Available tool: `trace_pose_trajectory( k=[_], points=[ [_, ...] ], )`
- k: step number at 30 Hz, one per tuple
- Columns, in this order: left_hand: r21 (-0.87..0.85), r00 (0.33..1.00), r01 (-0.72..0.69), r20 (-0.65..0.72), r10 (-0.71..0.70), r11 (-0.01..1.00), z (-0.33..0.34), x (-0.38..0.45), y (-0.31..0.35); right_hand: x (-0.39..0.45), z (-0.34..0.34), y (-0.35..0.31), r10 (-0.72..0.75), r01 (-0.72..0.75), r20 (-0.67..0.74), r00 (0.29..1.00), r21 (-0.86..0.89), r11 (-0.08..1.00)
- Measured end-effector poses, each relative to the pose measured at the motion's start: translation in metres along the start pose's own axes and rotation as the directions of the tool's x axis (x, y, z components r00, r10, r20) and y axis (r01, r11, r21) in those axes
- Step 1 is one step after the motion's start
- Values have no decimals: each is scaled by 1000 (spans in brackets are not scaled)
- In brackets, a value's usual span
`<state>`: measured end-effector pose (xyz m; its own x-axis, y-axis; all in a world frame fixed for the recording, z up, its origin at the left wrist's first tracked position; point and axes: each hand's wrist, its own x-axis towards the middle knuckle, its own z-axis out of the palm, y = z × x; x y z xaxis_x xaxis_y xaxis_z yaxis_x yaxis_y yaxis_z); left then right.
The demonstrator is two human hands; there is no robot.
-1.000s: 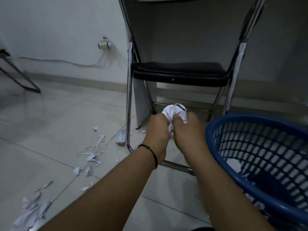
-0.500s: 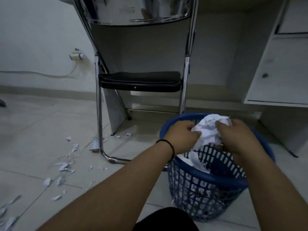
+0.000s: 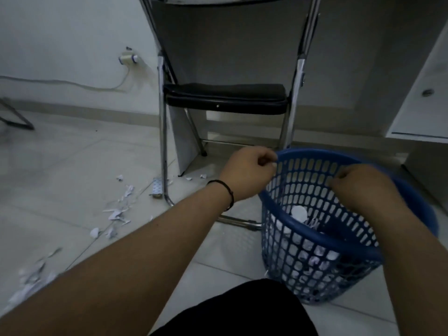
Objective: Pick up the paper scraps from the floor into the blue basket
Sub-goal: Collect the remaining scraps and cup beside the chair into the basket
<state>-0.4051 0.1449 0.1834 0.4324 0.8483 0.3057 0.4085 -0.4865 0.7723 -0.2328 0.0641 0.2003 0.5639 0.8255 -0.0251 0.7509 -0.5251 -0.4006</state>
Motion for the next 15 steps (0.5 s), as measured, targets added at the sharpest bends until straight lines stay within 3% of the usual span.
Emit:
trace_pose_trajectory(
  k=[3, 7, 9, 12, 15],
  points=[
    [111, 995, -1, -96, 11, 994, -39, -15, -22, -14, 8, -31, -182, 192, -179, 967, 40, 981],
    [239, 974, 103, -223, -49, 966, -95, -51, -67, -40, 34, -96, -512, 564, -391, 765, 21, 826],
    [313, 961, 213, -237, -141, 926, -123, -75, -100, -50, 66, -130, -603, 659, -358, 713, 48, 750],
    [454, 922, 385, -161, -351, 804, -166, -117, -154, -63, 132, -172, -666, 689, -182, 724, 150, 709],
    [597, 807, 490, -36, -589, 635, -209, -159, -206, -79, 206, -202, -683, 659, 70, 727, 210, 722]
  ],
)
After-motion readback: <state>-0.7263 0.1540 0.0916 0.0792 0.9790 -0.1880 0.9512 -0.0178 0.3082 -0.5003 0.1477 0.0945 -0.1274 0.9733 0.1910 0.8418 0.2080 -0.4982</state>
